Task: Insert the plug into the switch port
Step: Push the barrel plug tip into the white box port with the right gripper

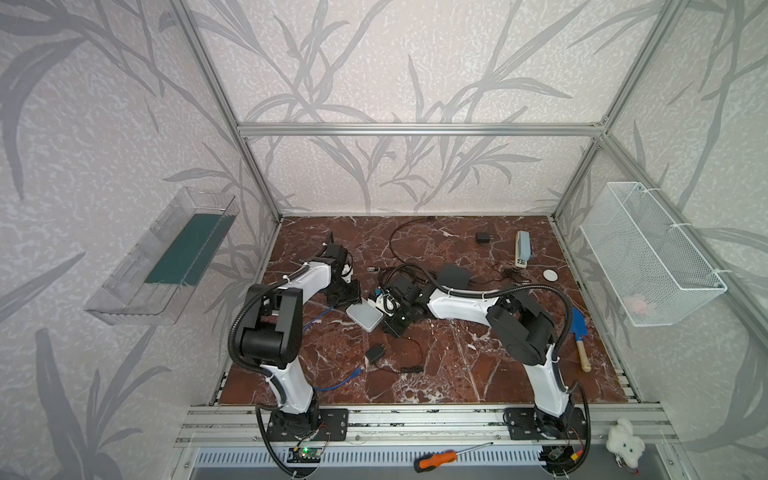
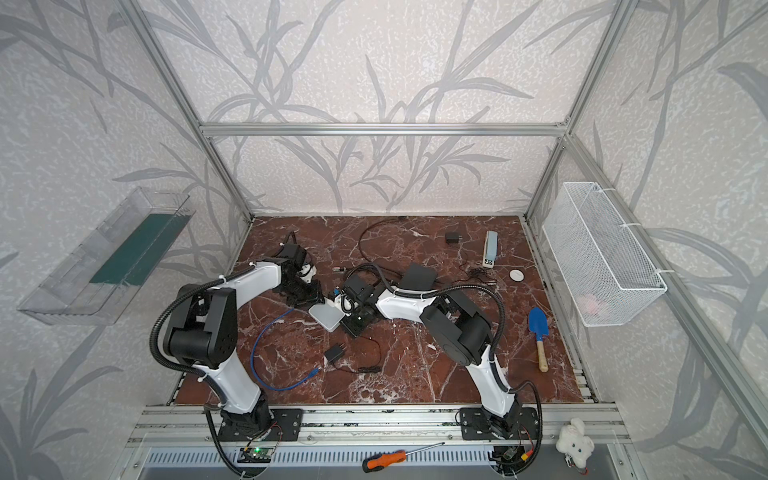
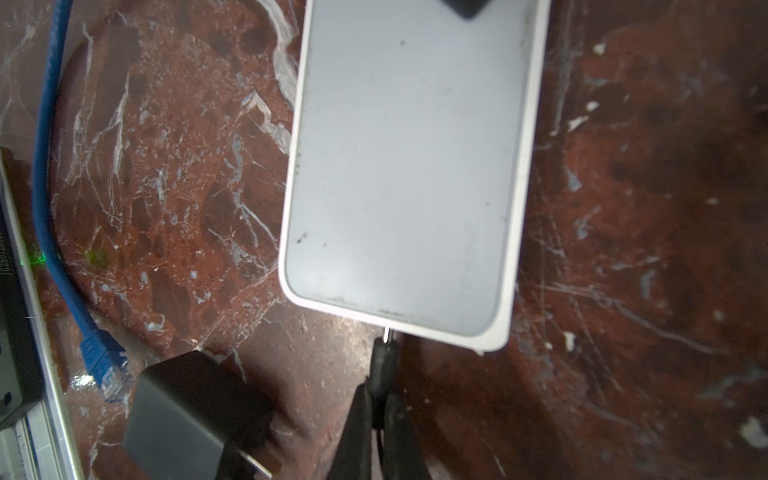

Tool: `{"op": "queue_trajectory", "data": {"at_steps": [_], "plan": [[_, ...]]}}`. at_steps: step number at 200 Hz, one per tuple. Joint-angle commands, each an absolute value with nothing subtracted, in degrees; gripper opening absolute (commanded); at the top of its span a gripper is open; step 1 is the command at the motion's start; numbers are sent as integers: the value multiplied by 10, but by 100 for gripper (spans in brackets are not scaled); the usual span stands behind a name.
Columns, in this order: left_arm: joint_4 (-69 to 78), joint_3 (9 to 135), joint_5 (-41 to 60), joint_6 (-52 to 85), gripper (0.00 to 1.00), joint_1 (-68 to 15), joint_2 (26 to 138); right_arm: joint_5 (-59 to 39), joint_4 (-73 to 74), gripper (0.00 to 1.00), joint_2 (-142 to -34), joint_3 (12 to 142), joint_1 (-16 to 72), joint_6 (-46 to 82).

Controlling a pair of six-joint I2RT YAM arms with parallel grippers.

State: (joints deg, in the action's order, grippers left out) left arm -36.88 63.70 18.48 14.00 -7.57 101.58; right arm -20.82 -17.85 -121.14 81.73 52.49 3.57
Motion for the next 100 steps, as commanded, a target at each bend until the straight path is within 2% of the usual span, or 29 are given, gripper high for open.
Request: {"op": "queue_trajectory", "data": {"at_steps": [1, 61, 100], "plan": [[-411, 641, 183, 112, 41, -94, 1030, -205, -210, 6, -1224, 859, 519, 31], [-416, 643, 209, 111, 41, -118, 1048, -225, -250, 6, -1235, 901, 497, 6], [-411, 642, 214, 115, 41, -127, 1051, -202, -251, 6, -1242, 915, 497, -22]]}}
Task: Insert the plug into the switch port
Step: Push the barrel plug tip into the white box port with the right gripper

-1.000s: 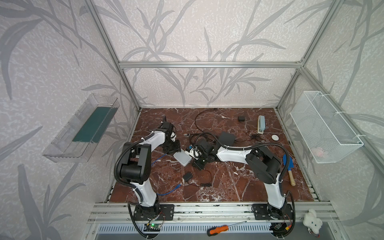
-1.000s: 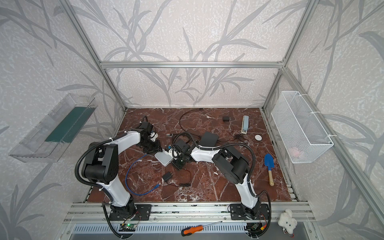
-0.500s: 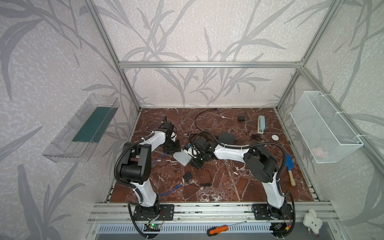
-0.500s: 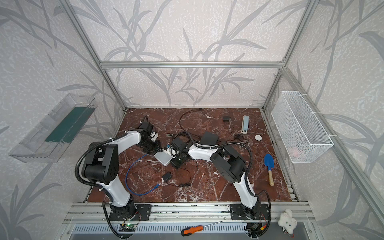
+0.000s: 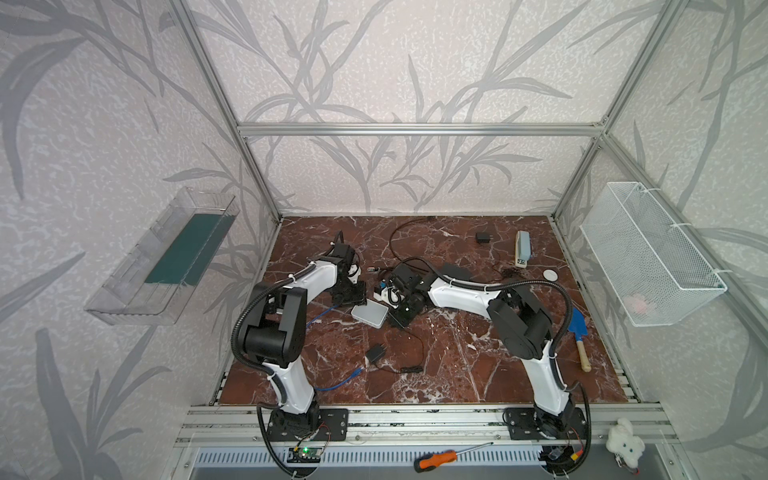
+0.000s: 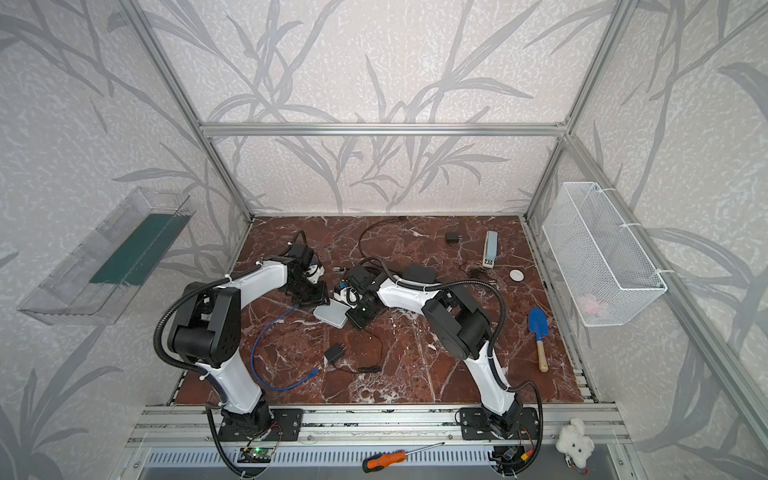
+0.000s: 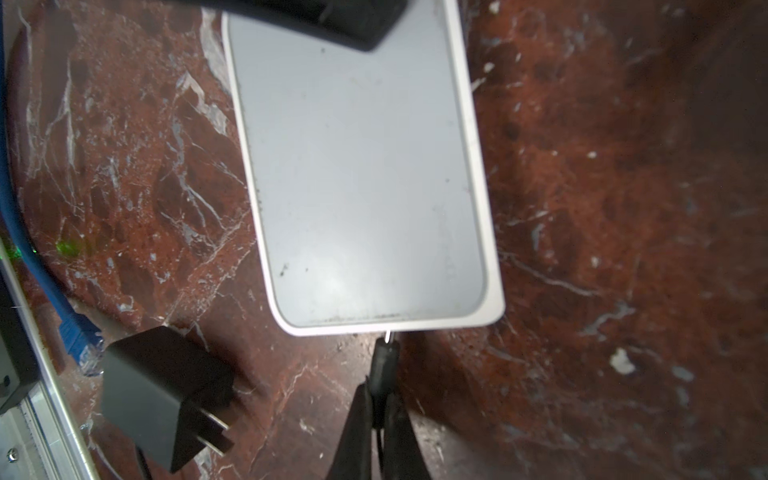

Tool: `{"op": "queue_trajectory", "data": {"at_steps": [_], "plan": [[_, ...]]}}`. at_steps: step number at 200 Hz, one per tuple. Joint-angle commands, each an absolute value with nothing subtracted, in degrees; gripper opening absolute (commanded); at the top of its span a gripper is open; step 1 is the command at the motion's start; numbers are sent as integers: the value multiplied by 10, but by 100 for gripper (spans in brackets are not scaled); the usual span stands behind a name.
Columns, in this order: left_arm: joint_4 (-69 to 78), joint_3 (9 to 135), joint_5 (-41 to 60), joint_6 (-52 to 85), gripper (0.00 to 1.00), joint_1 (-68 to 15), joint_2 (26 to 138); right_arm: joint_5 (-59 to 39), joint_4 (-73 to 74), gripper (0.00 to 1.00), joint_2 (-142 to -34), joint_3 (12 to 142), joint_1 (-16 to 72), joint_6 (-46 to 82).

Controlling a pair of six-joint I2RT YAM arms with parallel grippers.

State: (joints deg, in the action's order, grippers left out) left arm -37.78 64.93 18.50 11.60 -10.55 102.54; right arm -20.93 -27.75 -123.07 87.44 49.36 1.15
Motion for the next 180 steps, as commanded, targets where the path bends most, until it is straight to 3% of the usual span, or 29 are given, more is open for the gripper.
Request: {"op": "queue_trajectory", "data": {"at_steps": [1, 81, 180], "plan": [[-412, 643, 212, 115, 41, -127, 1052, -201, -252, 6, -1242, 916, 497, -25], [-432, 671, 186, 89, 41, -134, 1076, -184, -289, 6, -1247, 946, 497, -144], [-429, 681, 274, 54, 38, -133, 1100, -144, -214, 6, -1235, 942, 504, -175]]}}
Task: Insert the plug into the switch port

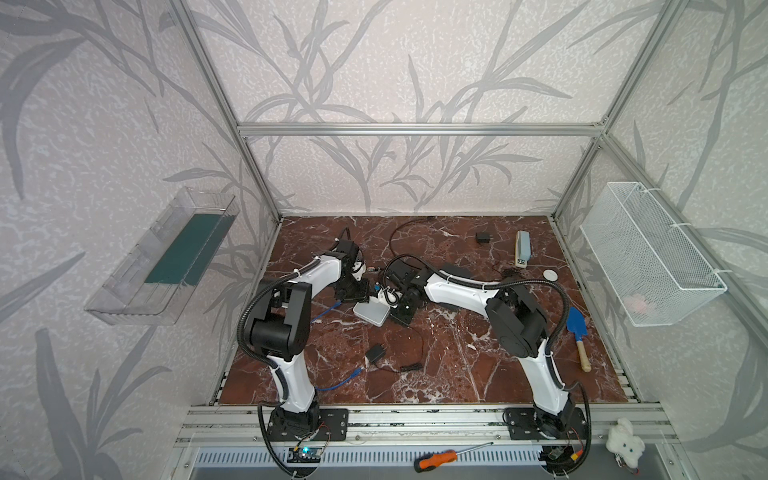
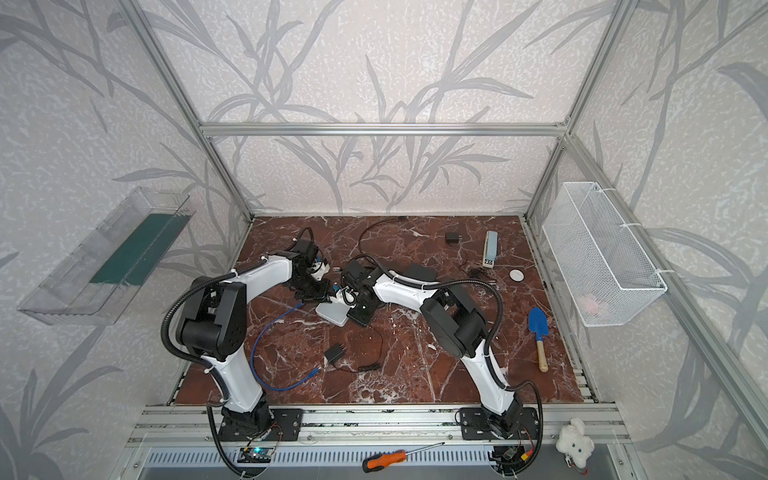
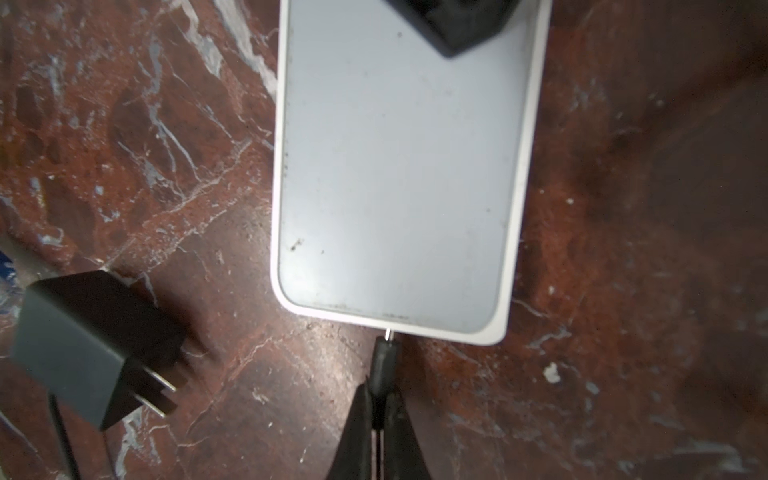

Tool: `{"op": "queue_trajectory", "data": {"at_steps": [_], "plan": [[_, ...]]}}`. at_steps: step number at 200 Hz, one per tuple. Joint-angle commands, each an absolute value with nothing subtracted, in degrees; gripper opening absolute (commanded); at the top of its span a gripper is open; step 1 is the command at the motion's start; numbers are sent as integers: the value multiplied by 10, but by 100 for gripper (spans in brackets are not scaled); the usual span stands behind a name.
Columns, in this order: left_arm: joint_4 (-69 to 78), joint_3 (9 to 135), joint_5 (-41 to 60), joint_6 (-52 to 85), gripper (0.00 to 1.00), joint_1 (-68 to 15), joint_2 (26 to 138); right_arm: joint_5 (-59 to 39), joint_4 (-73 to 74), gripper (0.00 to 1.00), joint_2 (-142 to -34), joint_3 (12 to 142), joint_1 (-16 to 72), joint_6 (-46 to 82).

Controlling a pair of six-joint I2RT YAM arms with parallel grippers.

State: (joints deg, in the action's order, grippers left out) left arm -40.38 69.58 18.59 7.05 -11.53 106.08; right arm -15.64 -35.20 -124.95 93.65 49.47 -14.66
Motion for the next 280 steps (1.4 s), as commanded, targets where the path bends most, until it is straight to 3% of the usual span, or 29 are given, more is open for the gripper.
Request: {"op": "queue_trajectory", "data": {"at_steps": [1, 65, 122, 190, 280], "plan": [[-428, 681, 275, 54, 38, -133, 1101, -144, -212, 6, -1234, 942, 504, -175], [-423, 669, 301, 39, 30, -119, 1104, -121, -106, 6, -1211, 883, 504, -171], [-437, 669, 307, 32, 26, -113, 1104, -86, -200, 6, -1219, 941, 501, -165], [-432, 655, 347, 29, 22, -113, 1093, -106, -118, 6, -1199, 890, 498, -211], [-441, 650, 322, 47, 19, -88, 1089, -122, -112, 6, -1179, 853, 485, -195]]}}
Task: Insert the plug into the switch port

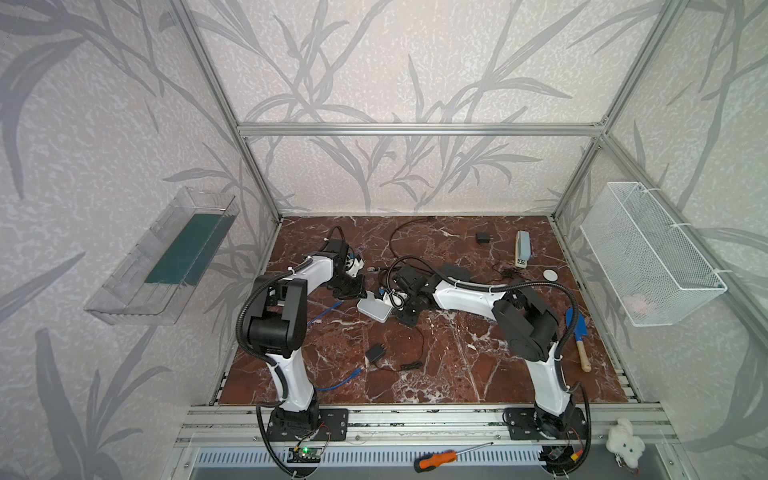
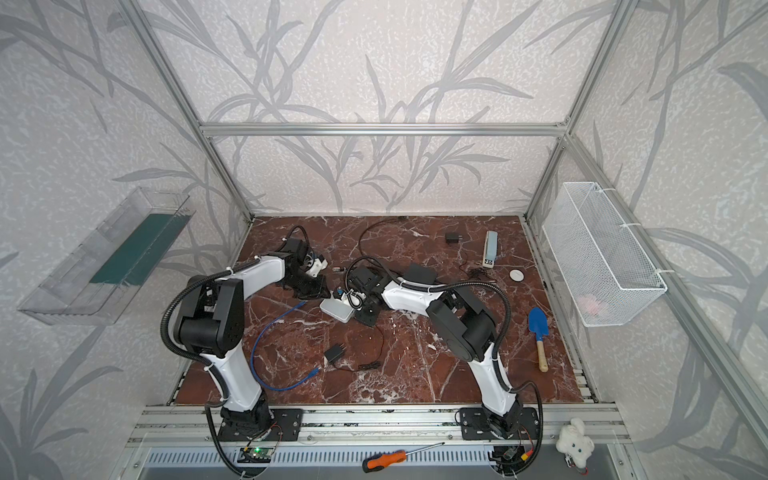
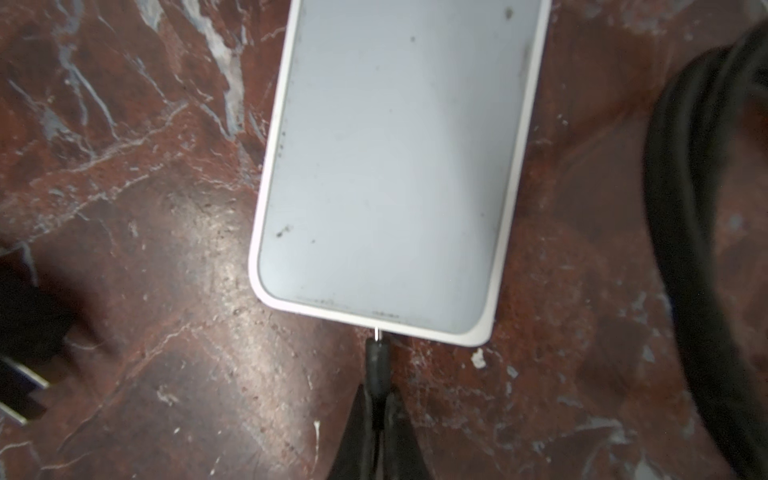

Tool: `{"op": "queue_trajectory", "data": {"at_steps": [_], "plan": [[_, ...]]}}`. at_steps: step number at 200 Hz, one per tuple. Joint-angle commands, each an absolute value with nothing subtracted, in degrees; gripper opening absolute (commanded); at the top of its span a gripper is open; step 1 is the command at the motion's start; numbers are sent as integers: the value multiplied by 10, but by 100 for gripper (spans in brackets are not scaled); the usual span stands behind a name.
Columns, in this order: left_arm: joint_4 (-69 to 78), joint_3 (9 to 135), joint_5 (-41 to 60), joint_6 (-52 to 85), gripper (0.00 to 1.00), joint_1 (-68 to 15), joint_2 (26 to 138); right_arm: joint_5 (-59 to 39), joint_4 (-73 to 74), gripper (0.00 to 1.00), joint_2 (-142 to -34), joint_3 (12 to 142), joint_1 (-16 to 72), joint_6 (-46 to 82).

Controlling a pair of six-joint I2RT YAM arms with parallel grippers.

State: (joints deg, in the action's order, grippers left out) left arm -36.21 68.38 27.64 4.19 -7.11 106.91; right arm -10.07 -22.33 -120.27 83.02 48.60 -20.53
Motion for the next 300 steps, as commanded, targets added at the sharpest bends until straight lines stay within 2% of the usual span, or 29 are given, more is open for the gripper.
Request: {"op": "queue_trajectory", "data": {"at_steps": [1, 62, 116, 137, 205, 232, 300], "plan": [[-440, 650, 322, 47, 19, -88, 1090, -122, -112, 6, -1180, 854, 485, -195], [-444, 666, 293, 51, 20, -72, 1096, -123, -160, 6, -1164, 839, 478, -242], [-444, 693, 305, 38, 34, -71, 1105, -154, -228, 6, -1183, 884, 468, -301], [-441, 699, 316, 33, 39, -71, 1108, -161, -208, 6, -1173, 866, 468, -302], [-434, 690, 332, 22, 35, -78, 1128, -177, -228, 6, -1222, 912, 468, -321], [-431, 679, 349, 24, 32, -82, 1126, -184, -207, 6, -1225, 907, 468, -296], [-439, 686, 361, 14, 31, -82, 1136, -213, -134, 6, -1225, 873, 468, -275]]}}
